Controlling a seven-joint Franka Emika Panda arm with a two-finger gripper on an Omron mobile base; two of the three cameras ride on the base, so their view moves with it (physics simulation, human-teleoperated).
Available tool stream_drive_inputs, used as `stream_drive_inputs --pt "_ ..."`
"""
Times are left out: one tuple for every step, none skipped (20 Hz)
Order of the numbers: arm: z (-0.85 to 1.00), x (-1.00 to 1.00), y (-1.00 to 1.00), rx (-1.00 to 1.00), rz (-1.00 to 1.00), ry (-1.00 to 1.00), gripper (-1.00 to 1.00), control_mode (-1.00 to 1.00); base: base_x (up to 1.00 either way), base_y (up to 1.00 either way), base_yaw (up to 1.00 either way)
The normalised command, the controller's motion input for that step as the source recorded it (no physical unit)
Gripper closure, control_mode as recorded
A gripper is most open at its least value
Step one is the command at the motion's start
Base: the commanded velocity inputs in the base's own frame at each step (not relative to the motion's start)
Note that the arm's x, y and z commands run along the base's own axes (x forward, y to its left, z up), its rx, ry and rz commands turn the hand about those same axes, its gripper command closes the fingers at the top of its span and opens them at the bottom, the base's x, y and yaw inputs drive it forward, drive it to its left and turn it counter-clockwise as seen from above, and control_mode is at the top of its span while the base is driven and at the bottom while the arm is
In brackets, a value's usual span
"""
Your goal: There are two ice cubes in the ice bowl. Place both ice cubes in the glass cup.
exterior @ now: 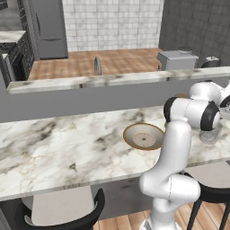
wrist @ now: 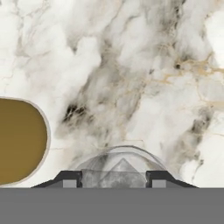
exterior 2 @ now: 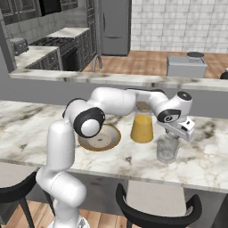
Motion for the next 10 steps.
stream_drive_inputs --pt "-0.08 0.00 0.00 0.00 0.00 0.00 1.00 -1.00 0.00 0.00 0.00" --pt "-0.17 0.00 0.00 0.00 0.00 0.00 1.00 -1.00 0.00 0.00 0.00" --pt "-0.22 0.00 0.00 -0.01 0.00 0.00 1.00 -1.00 0.00 0.00 0.00" --pt "-0.22 0.00 0.00 -0.02 0.00 0.00 1.00 -1.00 0.00 0.00 0.00" --pt "-0.24 0.00 0.00 -0.02 0.00 0.00 1.00 -1.00 0.00 0.00 0.00" --pt "-0.24 0.00 0.00 -0.02 0.00 0.00 1.00 -1.00 0.00 0.00 0.00" --pt "-0.21 0.00 0.00 -0.01 0.00 0.00 1.00 -1.00 0.00 0.00 0.00" --pt "-0.19 0.00 0.00 -0.02 0.00 0.00 1.00 -1.00 0.00 0.00 0.00" --pt "-0.19 0.00 0.00 -0.02 0.00 0.00 1.00 -1.00 0.00 0.00 0.00" --pt "-0.20 0.00 0.00 -0.03 0.00 0.00 1.00 -1.00 0.00 0.00 0.00"
